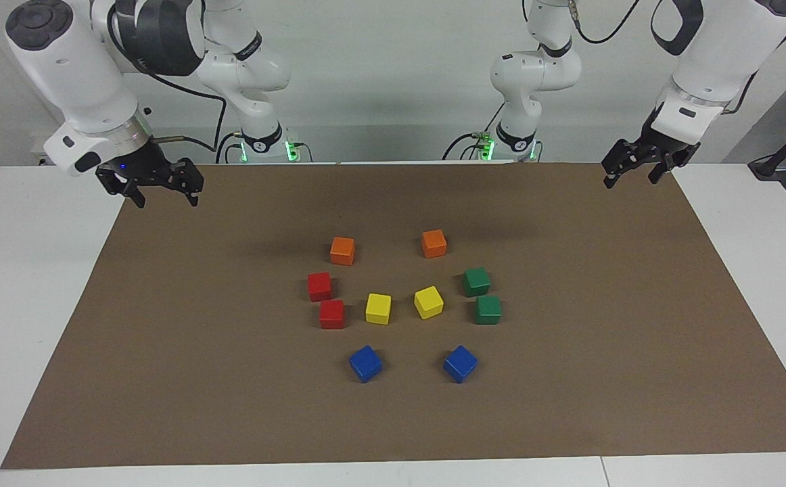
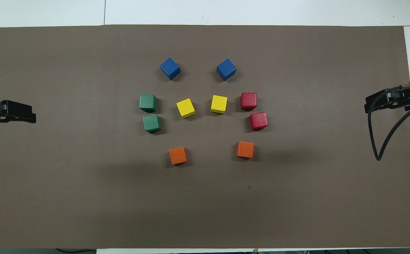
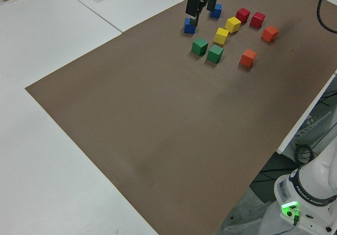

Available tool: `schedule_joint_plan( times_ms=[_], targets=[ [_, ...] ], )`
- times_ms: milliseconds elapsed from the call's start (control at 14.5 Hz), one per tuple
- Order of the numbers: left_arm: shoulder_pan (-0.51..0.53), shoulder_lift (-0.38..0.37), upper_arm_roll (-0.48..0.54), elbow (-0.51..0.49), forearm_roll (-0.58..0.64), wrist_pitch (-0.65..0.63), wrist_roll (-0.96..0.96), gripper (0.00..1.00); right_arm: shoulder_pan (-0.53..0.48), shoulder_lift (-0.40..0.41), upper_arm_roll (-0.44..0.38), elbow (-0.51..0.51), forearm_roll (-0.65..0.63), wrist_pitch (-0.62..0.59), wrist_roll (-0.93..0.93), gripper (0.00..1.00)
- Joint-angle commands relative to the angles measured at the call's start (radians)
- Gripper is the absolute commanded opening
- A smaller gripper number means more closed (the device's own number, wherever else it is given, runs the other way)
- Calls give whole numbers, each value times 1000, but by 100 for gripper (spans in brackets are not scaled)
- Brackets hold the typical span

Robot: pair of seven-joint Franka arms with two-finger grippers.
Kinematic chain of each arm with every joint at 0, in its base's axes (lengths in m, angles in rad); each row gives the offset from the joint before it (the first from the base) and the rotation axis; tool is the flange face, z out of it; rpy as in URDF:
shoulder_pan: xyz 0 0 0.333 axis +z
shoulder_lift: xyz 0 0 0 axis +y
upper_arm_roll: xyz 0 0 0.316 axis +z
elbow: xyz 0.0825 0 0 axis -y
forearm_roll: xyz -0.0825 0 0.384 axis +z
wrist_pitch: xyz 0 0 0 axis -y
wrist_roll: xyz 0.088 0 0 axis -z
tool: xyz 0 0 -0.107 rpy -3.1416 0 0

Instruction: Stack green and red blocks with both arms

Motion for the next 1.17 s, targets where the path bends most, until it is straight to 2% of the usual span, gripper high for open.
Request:
schedule_joint_plan(
  times_ms=[0, 757, 964, 1102],
  targets=[
    [-8, -19, 4, -7, -12, 7, -9, 100, -5, -10, 1, -7, 10, -5, -12, 100],
    [-16, -19, 4, -8, -7, 13, 8, 100, -2, -14, 1, -20, 10, 1, -46, 100],
    [-14, -19, 6, -10, -4, 13, 5, 100, 38, -7, 9, -32, 11, 73, 61, 100],
    [-8, -20, 6, -16, -4, 10, 5, 100, 102, 21, 9, -32, 13, 102, 178, 100]
  ],
)
